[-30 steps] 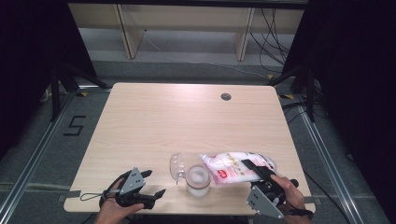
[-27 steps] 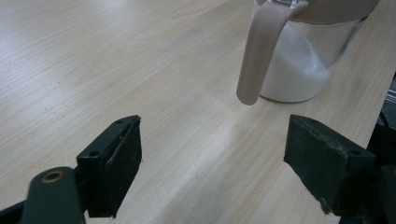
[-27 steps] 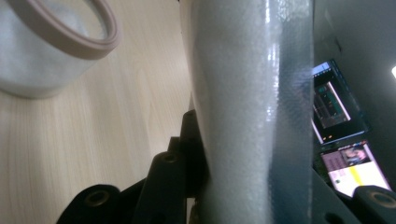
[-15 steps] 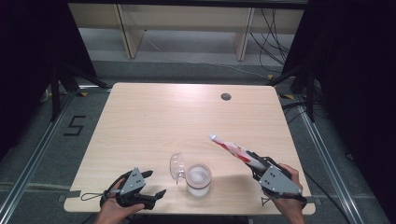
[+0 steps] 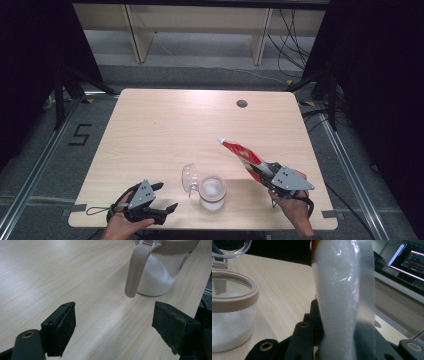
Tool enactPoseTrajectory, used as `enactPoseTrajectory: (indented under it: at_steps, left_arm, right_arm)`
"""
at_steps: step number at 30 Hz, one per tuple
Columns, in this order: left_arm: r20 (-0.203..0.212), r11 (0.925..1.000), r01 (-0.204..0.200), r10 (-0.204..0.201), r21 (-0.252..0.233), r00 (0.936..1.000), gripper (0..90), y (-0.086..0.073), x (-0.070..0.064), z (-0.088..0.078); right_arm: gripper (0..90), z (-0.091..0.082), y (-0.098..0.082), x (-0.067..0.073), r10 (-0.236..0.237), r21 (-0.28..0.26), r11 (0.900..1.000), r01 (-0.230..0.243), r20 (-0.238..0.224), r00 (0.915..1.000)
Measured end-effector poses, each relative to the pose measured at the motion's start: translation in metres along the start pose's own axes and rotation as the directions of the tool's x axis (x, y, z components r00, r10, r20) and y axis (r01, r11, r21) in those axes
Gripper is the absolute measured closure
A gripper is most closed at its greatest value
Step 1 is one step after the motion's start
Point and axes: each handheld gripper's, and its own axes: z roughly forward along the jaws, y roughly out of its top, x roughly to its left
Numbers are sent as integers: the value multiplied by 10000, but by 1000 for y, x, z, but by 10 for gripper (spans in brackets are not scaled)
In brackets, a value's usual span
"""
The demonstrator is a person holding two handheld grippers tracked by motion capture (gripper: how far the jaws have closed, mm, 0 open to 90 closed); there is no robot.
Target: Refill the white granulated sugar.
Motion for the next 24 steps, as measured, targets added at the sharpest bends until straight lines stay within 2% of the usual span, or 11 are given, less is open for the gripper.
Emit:
enactPoseTrajectory:
  at_steps: [1, 2, 4, 5, 7, 8, 11, 14, 19, 22, 24]
  left_arm:
    - [41, 9998, 155, -155, -119, 9999, 187, 0, -1, 1]
    - [-31, 10000, 9, -9, 70, 10000, 187, 0, 0, 0]
    - [73, 9992, 331, -329, -217, 9994, 187, 0, -3, 1]
    - [41, 9999, 71, -71, -114, 10000, 187, 0, -1, 0]
    - [-37, 10000, 39, -39, 53, 10000, 187, 0, 0, 0]
    - [56, 9995, 258, -257, -156, 9997, 187, 0, -2, 1]
    - [39, 9998, 120, -120, -143, 9999, 187, 0, -1, 0]
    - [43, 9996, 231, -231, -135, 9997, 187, -1, -2, 1]
    - [15, 9998, 148, -148, -129, 9999, 187, 0, -1, 0]
    - [41, 9994, 254, -253, -216, 9997, 187, -1, -2, 1]
    - [13, 9998, 145, -145, -137, 9999, 187, 0, -1, 0]
  right_arm:
    - [771, 2, -2, -3, -121, -141, 9998, 122, 22, 9999]
    - [771, 4, -3, -3, 60, -158, 9999, -59, 55, 10000]
    - [771, 6, -8, -3, 493, -102, 9987, -494, -53, 9988]
    - [771, 6, -10, -2, 711, 13, 9975, -711, -91, 9974]
    - [771, 9, -13, -3, 569, 229, 9981, -567, -95, 9983]
    - [772, 10, -15, -3, 575, 276, 9980, -574, -31, 9983]
    - [772, 11, -19, -3, 469, 467, 9978, -465, -77, 9989]
    - [772, 9, -20, -3, 1214, 580, 9910, -1207, -89, 9926]
    - [771, 7, -24, -4, 1292, 616, 9898, -1281, -140, 9915]
    - [769, 5, -24, -5, 1369, 516, 9891, -1377, 198, 9904]
    - [766, 2, -24, -5, 1641, 780, 9833, -1644, 102, 9864]
